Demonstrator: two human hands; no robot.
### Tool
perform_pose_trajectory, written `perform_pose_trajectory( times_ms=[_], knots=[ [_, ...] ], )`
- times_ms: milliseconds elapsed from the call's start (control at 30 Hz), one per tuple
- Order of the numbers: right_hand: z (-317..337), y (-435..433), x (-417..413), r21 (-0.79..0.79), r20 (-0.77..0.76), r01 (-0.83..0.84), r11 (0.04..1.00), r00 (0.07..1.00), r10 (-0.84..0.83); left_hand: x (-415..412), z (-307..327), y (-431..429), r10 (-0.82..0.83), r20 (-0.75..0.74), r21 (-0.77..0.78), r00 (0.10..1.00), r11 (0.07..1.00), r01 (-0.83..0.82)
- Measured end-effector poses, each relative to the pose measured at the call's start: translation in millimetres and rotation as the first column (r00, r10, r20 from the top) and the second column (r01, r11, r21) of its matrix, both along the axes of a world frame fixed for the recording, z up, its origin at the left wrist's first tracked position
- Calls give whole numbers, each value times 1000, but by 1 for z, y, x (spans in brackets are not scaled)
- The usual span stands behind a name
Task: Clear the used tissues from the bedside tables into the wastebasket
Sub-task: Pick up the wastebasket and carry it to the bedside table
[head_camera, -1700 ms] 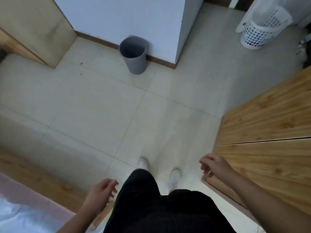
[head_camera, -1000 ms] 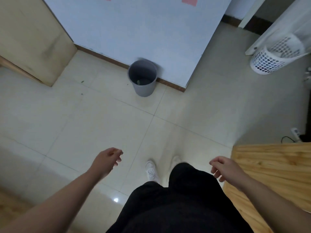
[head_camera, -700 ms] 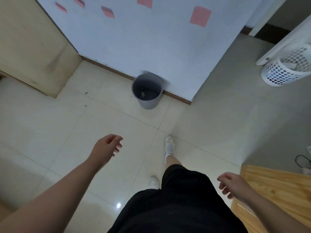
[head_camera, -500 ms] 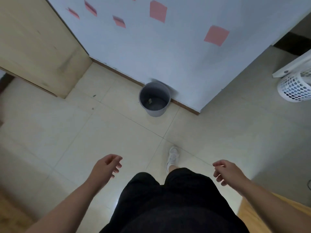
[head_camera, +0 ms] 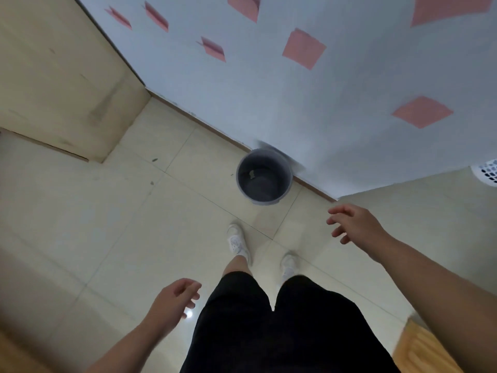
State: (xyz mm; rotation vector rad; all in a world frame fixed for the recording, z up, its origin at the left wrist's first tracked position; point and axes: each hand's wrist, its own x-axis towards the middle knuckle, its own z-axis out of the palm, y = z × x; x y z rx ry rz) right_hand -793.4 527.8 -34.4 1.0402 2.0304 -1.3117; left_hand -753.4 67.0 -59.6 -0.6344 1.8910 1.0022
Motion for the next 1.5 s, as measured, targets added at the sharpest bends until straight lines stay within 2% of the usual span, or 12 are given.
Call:
perform_pose_trajectory(
  times_ms=[133, 267, 500, 700, 833, 933, 1033, 1133, 1333, 1500],
  knots=[
    [-32, 1, -26, 30, 66, -1, 1000, 998, -1, -98, -25, 13, -85, -32, 22, 996, 996, 86],
    [-88, 8, -54, 32, 101, 21, 999, 995, -25, -169, -81, 41, -169, -69, 42, 983, 984, 173],
    [-275, 14, -105, 36, 62, 5, 999, 998, -8, -235, -257, 109, -300, -184, 43, 936, 949, 313],
    [-416, 16, -136, 59, 76, 3, 998, 997, -8, -271, -395, 154, -190, -158, 22, 969, 980, 196],
    [-467, 17, -147, -44, 88, 43, 998, 995, -39, -282, -445, 163, -88, 8, 151, 996, 985, 85],
    [-481, 19, -149, -34, 90, 67, 997, 994, -63, -281, -463, 166, -19, -8, 137, 1000, 990, 20],
    [-462, 19, -148, 19, 70, 11, 1000, 997, -12, -275, -449, 168, 55, -1, 129, 999, 990, -54],
    [-408, 12, -145, 62, 25, -52, 997, 998, 50, -263, -395, 160, 124, 3, 149, 992, 981, -123],
    [-209, -18, -134, 29, 2, -146, 989, 989, 147, -217, -198, 112, 204, -48, 188, 978, 963, -192],
    [-47, -53, -136, -36, -71, -305, 952, 951, 302, -164, -35, 61, 445, -83, 293, 892, 866, -405]
  ],
)
